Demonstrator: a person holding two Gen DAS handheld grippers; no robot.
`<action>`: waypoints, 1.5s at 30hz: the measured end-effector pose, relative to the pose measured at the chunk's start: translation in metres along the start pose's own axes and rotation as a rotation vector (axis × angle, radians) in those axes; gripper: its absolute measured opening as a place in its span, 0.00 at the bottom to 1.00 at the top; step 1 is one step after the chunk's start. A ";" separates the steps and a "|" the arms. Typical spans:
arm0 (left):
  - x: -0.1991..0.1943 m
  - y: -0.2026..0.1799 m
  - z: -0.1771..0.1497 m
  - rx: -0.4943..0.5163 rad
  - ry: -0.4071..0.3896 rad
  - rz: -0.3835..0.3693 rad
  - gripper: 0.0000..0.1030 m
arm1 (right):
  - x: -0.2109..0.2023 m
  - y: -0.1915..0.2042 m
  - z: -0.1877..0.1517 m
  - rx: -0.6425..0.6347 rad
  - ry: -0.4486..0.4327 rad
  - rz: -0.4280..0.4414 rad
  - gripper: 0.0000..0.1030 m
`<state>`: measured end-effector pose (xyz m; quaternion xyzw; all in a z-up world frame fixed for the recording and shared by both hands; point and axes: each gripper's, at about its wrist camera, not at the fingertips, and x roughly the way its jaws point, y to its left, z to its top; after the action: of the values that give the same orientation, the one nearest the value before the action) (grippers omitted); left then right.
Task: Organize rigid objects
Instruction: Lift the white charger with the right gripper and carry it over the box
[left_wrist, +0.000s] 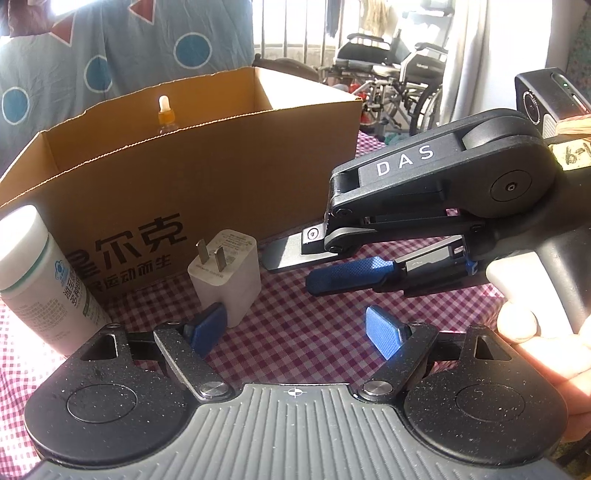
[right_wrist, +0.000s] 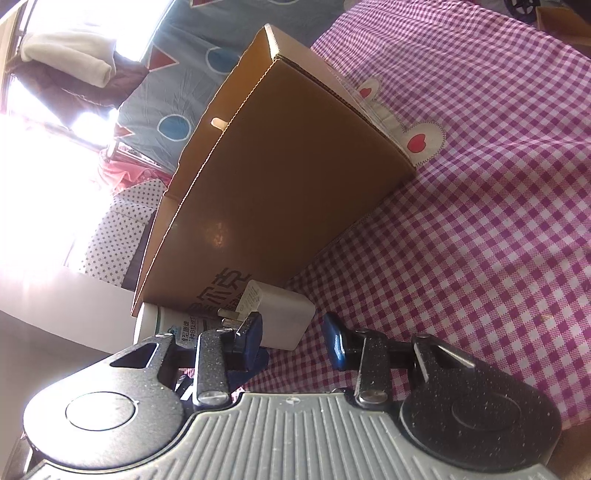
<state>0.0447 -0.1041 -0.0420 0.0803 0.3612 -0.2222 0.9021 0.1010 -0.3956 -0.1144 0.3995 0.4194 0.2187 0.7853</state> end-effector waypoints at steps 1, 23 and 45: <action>0.002 0.001 0.002 0.000 0.001 0.002 0.80 | -0.003 -0.001 0.001 0.001 -0.003 0.000 0.39; 0.001 0.006 0.004 -0.033 0.013 0.029 0.80 | -0.012 0.010 -0.013 -0.020 -0.021 -0.042 0.42; 0.017 0.042 0.022 -0.116 -0.011 0.054 0.59 | 0.021 0.036 0.007 -0.045 -0.036 -0.034 0.42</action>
<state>0.0886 -0.0795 -0.0384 0.0363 0.3660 -0.1770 0.9129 0.1179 -0.3634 -0.0930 0.3783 0.4070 0.2075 0.8051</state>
